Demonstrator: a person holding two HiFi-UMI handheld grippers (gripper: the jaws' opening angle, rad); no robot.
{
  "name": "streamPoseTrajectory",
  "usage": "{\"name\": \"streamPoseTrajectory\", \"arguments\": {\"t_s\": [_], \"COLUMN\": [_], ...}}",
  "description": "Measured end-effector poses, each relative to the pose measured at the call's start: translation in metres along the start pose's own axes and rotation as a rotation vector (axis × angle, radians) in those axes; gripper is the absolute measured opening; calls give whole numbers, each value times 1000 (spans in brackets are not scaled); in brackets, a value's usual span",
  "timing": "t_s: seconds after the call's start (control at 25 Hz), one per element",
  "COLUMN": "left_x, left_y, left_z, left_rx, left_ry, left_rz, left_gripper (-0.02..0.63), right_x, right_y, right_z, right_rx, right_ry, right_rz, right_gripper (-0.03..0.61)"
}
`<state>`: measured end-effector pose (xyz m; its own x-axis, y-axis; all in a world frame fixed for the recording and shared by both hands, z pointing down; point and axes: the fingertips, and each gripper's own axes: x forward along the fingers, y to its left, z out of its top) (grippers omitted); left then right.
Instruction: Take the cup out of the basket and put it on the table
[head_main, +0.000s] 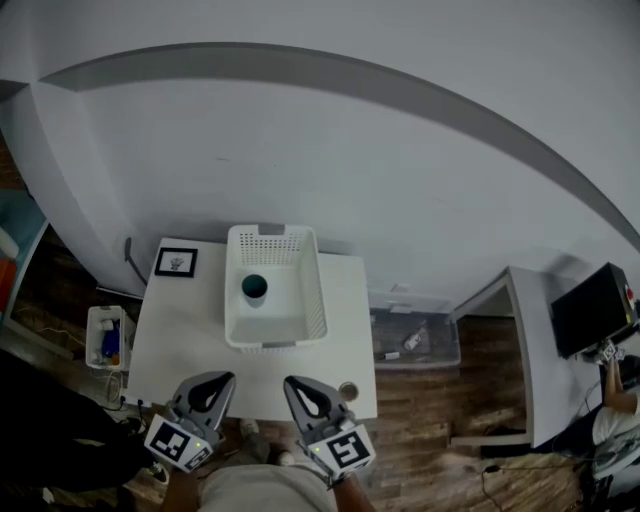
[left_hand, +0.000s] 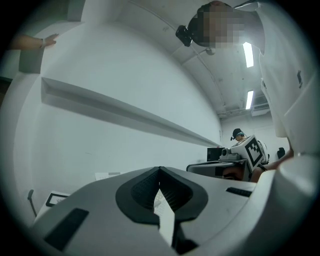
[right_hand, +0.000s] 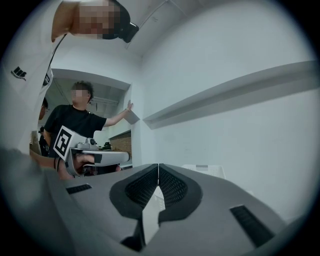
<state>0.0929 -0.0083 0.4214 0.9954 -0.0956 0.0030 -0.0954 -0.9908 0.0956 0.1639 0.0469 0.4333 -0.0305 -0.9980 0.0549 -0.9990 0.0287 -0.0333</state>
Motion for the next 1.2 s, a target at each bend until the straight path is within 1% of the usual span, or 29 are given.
{"name": "streamPoseTrajectory", "arguments": {"t_s": [0.28, 0.44, 0.6, 0.76, 1.04, 1.2], "left_x": [15, 21, 27, 34, 47, 57], "left_y": [38, 51, 60, 67, 78, 83], "left_z": [4, 6, 6, 6, 3, -1], "left_rx": [-7, -7, -9, -12, -7, -7], "left_ry": [-5, -17, -17, -13, 4, 21], "left_rz": [-34, -55, -57, -46, 0, 15], "left_gripper": [2, 2, 2, 2, 2, 2], "right_x": [32, 44, 53, 62, 81, 91], "right_y": [-10, -13, -17, -25, -39, -50], "right_z": [-5, -3, 0, 0, -2, -3], "right_rx": [8, -3, -11, -15, -14, -23], "right_ry": [25, 31, 35, 41, 37, 48], "right_rz": [-52, -71, -80, -69, -3, 19], "right_gripper": [11, 11, 11, 11, 11, 11]}}
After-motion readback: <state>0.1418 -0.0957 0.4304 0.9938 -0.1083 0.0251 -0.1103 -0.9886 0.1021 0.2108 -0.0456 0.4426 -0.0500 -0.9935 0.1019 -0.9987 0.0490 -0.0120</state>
